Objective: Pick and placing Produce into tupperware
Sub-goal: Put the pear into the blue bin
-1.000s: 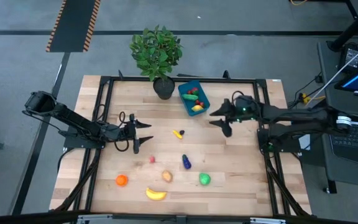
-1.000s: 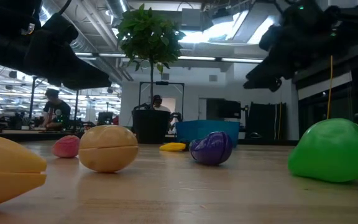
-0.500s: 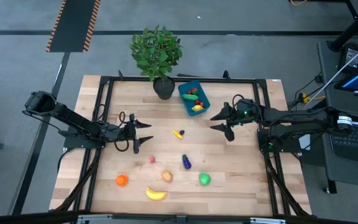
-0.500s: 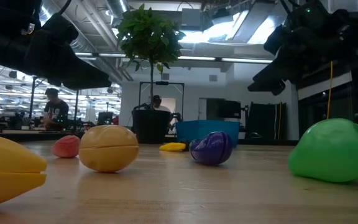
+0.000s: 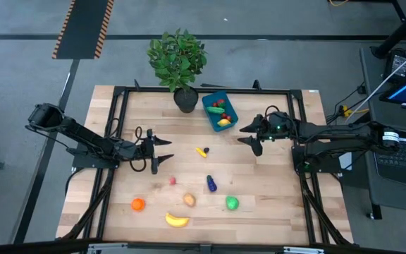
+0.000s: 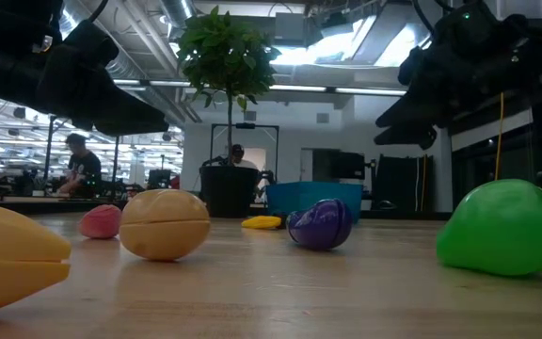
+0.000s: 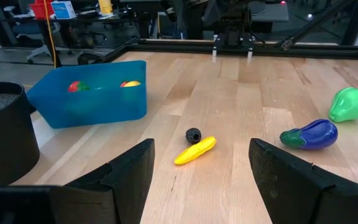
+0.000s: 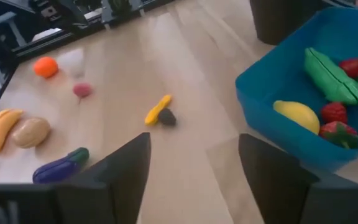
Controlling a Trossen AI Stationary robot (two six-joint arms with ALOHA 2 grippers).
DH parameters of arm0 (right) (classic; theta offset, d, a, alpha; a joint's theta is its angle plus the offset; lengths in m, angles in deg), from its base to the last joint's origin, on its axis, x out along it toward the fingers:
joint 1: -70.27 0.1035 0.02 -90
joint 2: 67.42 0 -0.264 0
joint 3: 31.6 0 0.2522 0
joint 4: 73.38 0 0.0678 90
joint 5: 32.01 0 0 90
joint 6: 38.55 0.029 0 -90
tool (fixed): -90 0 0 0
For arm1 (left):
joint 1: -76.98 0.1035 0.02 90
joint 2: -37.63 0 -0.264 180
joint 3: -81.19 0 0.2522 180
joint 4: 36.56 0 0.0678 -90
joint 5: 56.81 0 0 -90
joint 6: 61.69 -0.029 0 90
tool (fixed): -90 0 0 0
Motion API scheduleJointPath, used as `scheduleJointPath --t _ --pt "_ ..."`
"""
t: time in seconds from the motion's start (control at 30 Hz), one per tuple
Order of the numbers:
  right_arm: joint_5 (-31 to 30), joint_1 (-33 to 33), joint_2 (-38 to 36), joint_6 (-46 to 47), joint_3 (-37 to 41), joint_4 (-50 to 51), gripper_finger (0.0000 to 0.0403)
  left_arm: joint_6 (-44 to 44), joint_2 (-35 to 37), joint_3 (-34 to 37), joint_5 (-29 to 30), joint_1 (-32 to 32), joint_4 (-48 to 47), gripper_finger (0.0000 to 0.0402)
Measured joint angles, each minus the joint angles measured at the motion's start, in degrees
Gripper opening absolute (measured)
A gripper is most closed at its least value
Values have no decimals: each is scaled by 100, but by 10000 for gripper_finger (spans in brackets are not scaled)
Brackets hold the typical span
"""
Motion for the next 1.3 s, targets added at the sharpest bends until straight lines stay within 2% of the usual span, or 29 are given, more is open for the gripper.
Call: scheduleJointPath --t 0.17,0.27,0.4,0.57,0.67,0.83,0.97,1.17,1.3 --pt "-169 2 47 253 -2 18 299 0 0 0 2 4 0 253" --pt "-18 0 46 246 -46 70 315 0 0 0 2 4 0 253" --pt "101 2 33 167 -247 114 318 0 0 0 2 4 -2 253" --pt "572 41 32 -26 -458 143 319 0 0 0 2 4 -22 253" --pt "573 184 28 -6 -573 335 319 0 0 -2 2 2 -24 253" --pt "1 718 32 370 -1012 1577 319 4 1 -2 -1 0 -24 253" --pt "-562 1372 99 1038 -1557 2786 319 7 2 -2 -4 0 -24 253" --pt "-1521 2382 496 2087 -2354 4069 319 202 2 -2 -13 -2 -61 253" --pt "-1656 2843 958 2976 -2856 4889 319 453 2 -2 -18 -4 -251 253"
